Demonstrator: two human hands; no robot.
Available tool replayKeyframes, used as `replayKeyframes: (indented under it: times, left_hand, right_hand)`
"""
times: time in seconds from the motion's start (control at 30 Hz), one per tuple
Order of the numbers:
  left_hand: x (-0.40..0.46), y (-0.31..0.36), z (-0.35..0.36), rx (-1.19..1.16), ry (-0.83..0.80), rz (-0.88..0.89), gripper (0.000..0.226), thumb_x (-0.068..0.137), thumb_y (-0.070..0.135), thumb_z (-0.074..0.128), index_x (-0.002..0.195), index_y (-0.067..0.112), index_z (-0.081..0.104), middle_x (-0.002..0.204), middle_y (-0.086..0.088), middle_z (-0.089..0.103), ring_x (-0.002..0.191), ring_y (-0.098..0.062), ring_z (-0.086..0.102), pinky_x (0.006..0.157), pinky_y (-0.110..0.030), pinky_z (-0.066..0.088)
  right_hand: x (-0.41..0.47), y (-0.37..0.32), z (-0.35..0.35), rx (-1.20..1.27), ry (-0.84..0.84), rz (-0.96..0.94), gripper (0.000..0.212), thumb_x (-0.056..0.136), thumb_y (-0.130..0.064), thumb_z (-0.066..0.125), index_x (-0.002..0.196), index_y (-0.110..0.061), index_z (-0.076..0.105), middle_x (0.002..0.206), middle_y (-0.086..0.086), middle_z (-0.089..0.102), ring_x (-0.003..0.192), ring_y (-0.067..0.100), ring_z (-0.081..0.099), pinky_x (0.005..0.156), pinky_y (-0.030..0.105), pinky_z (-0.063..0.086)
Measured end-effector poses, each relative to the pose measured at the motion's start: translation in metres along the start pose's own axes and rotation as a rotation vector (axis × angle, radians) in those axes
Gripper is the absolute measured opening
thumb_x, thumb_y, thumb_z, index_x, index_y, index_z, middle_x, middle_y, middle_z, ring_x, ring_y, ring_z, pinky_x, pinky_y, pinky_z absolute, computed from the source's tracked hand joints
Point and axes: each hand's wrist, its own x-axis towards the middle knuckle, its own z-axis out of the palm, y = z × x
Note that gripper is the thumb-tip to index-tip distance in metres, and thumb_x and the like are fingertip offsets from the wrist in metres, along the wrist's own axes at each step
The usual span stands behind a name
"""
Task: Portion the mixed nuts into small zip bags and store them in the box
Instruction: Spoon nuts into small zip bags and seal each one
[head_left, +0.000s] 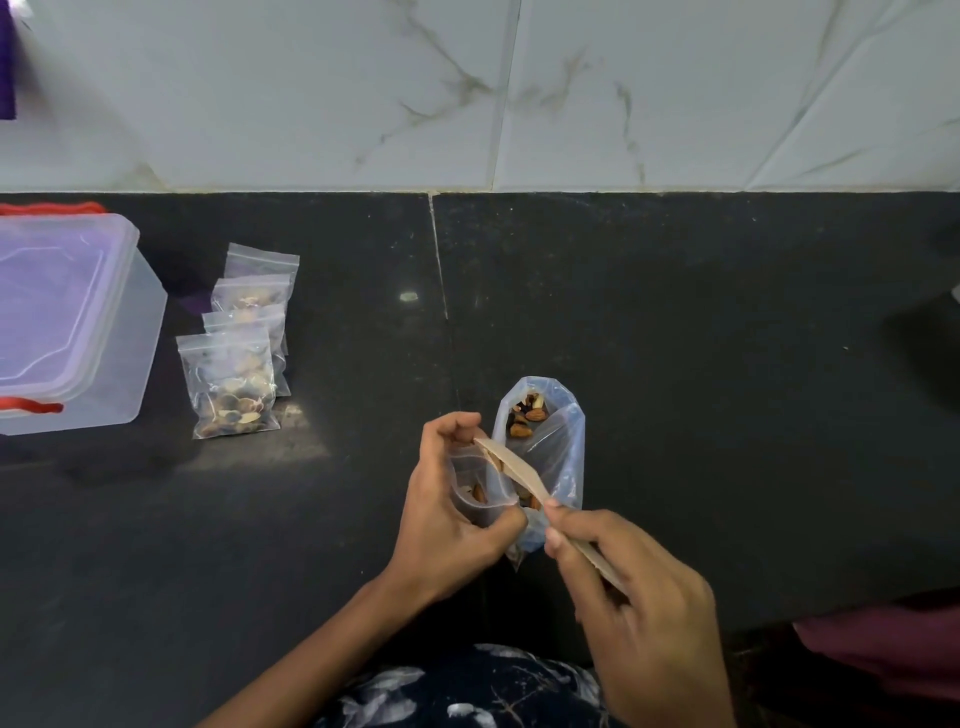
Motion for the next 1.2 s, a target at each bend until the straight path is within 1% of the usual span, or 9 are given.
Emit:
replayKeyframes:
  times: [0.1, 0.23, 0.47, 0.57, 0.7, 0.8, 0.93, 1.07, 1.2]
  left_hand:
    - [0.001, 0.001, 0.0, 0.01, 0.01, 0.004, 0.068, 0.061, 0.002, 0.077, 0.116, 0.021, 0.041, 0.098, 0.017, 0.054, 0.087, -0.006, 0.058, 0.076, -0.019, 0.048]
    - [0.001, 0.004, 0.0, -0.035, 0.002, -0.002, 0.067, 0.06, 0.02, 0.076, 0.117, 0.023, 0.04, 0.095, 0.006, 0.054, 0.08, -0.011, 0.057, 0.066, -0.037, 0.053]
    - [0.002, 0.003, -0.001, -0.038, 0.008, -0.023, 0.066, 0.062, 0.014, 0.076, 0.116, 0.026, 0.041, 0.095, 0.006, 0.055, 0.083, -0.012, 0.059, 0.069, -0.037, 0.055]
    - [0.001, 0.004, -0.001, -0.02, 0.017, -0.03, 0.063, 0.063, 0.013, 0.073, 0.116, 0.024, 0.041, 0.097, 0.01, 0.055, 0.087, -0.012, 0.059, 0.073, -0.025, 0.051]
    - [0.0, 0.005, -0.002, -0.006, 0.013, -0.045, 0.063, 0.061, 0.022, 0.07, 0.116, 0.028, 0.04, 0.097, 0.013, 0.054, 0.088, -0.015, 0.06, 0.075, -0.022, 0.051]
    - [0.001, 0.006, -0.003, 0.008, 0.005, -0.054, 0.063, 0.061, 0.024, 0.07, 0.115, 0.029, 0.039, 0.097, 0.015, 0.054, 0.089, -0.013, 0.059, 0.076, -0.019, 0.05]
    - [0.0, 0.005, -0.004, 0.022, -0.009, -0.078, 0.063, 0.061, 0.025, 0.071, 0.114, 0.032, 0.039, 0.096, 0.018, 0.053, 0.089, -0.011, 0.06, 0.075, -0.017, 0.049]
    - [-0.003, -0.002, -0.005, 0.111, -0.071, -0.16, 0.061, 0.06, 0.022, 0.074, 0.108, 0.036, 0.038, 0.1, 0.014, 0.053, 0.092, -0.007, 0.059, 0.074, -0.017, 0.051]
    - [-0.01, -0.007, -0.003, 0.122, -0.136, -0.279, 0.054, 0.061, 0.02, 0.079, 0.094, 0.028, 0.037, 0.094, 0.002, 0.058, 0.076, -0.008, 0.064, 0.063, -0.025, 0.055]
  right_hand:
    - [-0.001, 0.004, 0.003, -0.046, 0.039, -0.107, 0.016, 0.091, -0.031, 0.053, 0.104, -0.028, 0.062, 0.087, -0.015, 0.063, 0.072, -0.016, 0.054, 0.06, 0.002, 0.044]
    - [-0.004, 0.008, 0.007, -0.125, 0.014, -0.222, 0.018, 0.093, -0.029, 0.053, 0.109, -0.026, 0.061, 0.084, -0.012, 0.065, 0.068, -0.003, 0.06, 0.054, 0.016, 0.051]
    - [-0.004, 0.009, 0.01, -0.09, 0.046, -0.203, 0.017, 0.092, -0.028, 0.055, 0.108, -0.026, 0.062, 0.081, -0.01, 0.067, 0.066, -0.001, 0.062, 0.053, 0.019, 0.052]
    - [-0.001, 0.006, 0.007, 0.0, 0.166, -0.095, 0.013, 0.088, -0.029, 0.057, 0.099, -0.029, 0.063, 0.087, -0.015, 0.07, 0.074, -0.004, 0.065, 0.059, 0.013, 0.052]
    - [0.005, 0.01, 0.004, 0.125, 0.277, 0.174, 0.013, 0.086, -0.047, 0.052, 0.096, -0.049, 0.061, 0.08, -0.017, 0.067, 0.062, 0.004, 0.064, 0.05, 0.015, 0.049]
    - [0.008, 0.025, 0.004, 0.113, 0.296, 0.32, 0.007, 0.088, -0.036, 0.057, 0.087, -0.042, 0.061, 0.073, -0.011, 0.065, 0.055, 0.01, 0.059, 0.046, 0.021, 0.046]
    - [0.013, 0.042, -0.003, -0.004, 0.116, 0.437, 0.018, 0.087, -0.021, 0.063, 0.075, -0.033, 0.063, 0.07, -0.012, 0.063, 0.062, 0.007, 0.058, 0.049, 0.017, 0.043]
    - [0.027, 0.041, -0.008, -0.31, -0.147, 0.275, 0.008, 0.086, -0.022, 0.062, 0.079, -0.025, 0.066, 0.074, -0.015, 0.058, 0.07, 0.003, 0.058, 0.058, 0.025, 0.051]
    - [0.045, 0.028, -0.005, -0.52, -0.431, 0.152, 0.013, 0.095, -0.027, 0.048, 0.092, -0.021, 0.06, 0.088, -0.009, 0.054, 0.075, 0.008, 0.056, 0.069, 0.03, 0.051]
